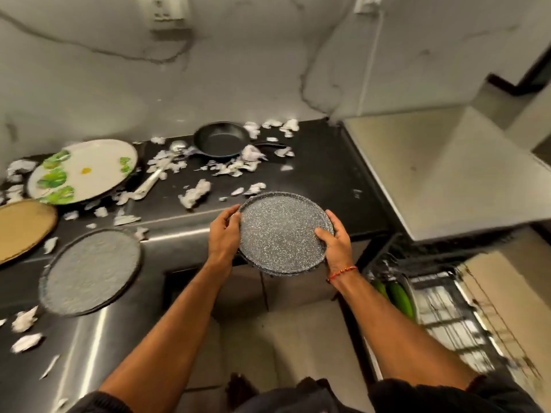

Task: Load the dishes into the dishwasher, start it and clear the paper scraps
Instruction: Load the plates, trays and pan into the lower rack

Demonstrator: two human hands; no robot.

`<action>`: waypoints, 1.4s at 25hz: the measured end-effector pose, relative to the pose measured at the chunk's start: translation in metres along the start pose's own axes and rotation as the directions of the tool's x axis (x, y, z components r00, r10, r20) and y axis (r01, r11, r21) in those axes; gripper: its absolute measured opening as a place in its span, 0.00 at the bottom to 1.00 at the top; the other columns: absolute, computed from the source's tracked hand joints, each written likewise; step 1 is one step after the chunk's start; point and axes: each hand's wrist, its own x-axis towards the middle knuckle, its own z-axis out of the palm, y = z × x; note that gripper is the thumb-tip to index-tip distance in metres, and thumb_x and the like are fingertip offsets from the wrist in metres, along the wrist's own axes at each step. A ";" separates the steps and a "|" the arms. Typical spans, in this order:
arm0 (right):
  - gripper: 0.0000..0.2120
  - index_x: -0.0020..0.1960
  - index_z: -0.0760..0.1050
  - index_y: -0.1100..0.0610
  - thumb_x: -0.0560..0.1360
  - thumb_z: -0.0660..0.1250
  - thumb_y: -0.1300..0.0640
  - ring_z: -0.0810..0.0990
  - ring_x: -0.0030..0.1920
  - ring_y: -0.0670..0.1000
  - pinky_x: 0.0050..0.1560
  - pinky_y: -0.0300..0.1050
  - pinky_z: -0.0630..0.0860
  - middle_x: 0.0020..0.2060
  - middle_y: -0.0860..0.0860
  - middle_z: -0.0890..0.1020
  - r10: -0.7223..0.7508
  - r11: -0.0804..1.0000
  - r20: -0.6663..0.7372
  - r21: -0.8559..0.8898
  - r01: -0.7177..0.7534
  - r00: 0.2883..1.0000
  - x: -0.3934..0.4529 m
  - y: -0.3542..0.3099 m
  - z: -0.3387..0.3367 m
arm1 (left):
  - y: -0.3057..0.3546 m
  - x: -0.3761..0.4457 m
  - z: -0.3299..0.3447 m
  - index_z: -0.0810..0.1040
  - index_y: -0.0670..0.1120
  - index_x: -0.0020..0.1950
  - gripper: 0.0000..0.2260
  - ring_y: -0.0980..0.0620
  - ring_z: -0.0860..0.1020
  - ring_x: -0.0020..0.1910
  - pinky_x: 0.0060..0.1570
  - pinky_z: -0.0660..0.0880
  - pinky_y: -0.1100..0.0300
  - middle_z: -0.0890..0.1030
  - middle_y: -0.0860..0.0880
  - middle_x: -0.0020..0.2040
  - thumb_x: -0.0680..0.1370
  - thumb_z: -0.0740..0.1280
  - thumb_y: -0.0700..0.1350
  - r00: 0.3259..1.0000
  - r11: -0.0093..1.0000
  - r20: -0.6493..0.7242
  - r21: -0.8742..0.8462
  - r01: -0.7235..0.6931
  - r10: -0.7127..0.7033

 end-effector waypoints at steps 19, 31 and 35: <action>0.26 0.71 0.69 0.49 0.76 0.67 0.65 0.82 0.49 0.52 0.48 0.48 0.81 0.59 0.54 0.80 0.342 0.903 -0.539 0.416 -0.110 0.770 -0.066 0.015 -0.375 | -0.056 -0.140 0.386 0.71 0.50 0.72 0.24 0.42 0.77 0.61 0.59 0.76 0.41 0.77 0.43 0.65 0.77 0.59 0.34 0.715 0.909 0.562 0.249 0.333 -0.416; 0.30 0.75 0.61 0.48 0.77 0.69 0.58 0.79 0.47 0.43 0.44 0.40 0.74 0.56 0.50 0.80 0.618 0.772 -0.510 0.539 -0.337 0.598 0.000 0.122 -0.477 | -0.177 -0.130 0.545 0.71 0.40 0.66 0.13 0.45 0.81 0.50 0.35 0.81 0.56 0.78 0.40 0.61 0.83 0.60 0.41 0.498 0.639 0.412 0.594 0.488 -0.763; 0.45 0.78 0.54 0.44 0.70 0.75 0.40 0.80 0.57 0.47 0.60 0.49 0.74 0.67 0.49 0.76 0.631 0.755 -0.421 0.527 -0.390 0.652 0.048 0.183 -0.507 | -0.257 -0.105 0.592 0.73 0.45 0.65 0.13 0.42 0.80 0.53 0.51 0.78 0.48 0.80 0.40 0.61 0.80 0.63 0.41 0.659 0.655 0.298 0.644 0.396 -0.691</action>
